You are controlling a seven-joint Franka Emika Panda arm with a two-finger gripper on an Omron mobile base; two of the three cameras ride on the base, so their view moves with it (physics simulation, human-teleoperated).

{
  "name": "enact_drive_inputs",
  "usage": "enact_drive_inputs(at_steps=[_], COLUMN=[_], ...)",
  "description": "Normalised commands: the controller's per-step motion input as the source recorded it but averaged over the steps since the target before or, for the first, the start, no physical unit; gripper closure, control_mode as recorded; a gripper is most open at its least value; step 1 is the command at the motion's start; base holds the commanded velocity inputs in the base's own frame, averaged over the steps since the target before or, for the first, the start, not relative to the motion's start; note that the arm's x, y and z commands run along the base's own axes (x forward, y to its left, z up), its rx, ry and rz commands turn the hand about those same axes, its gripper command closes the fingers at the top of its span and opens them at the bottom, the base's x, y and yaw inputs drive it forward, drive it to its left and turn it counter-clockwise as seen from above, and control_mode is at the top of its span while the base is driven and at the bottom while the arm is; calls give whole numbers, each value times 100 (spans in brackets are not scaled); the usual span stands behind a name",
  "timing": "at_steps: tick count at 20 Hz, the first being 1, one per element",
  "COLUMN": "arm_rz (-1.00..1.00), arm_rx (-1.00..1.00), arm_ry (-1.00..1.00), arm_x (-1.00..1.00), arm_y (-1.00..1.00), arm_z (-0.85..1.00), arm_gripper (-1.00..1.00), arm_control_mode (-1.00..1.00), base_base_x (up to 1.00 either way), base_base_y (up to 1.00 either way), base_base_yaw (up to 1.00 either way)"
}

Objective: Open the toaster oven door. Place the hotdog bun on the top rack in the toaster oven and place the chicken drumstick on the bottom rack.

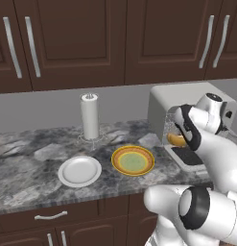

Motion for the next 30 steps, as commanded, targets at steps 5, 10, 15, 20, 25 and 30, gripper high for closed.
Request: enact_drive_inputs(at_steps=[5,10,15,20,25,30], arm_rz=[-10,-5,-1,0,0,0], arm_rx=[0,0,-1,-3,-3,-3], arm_ry=[4,0,0,1,0,0], arm_x=[14,20,33,37,25,25], arm_y=[-58,-51,-39,-34,-33,-24], arm_z=[3,-1,0,-2,-15,-20], arm_gripper=[100,100,100,100,100,100], arm_control_mode=[-100,-100,-100,-100,-100,-100], base_base_x=[0,0,0,0,0,0], base_base_y=[0,0,0,0,0,0], base_base_yaw=[0,0,0,0,0,0])
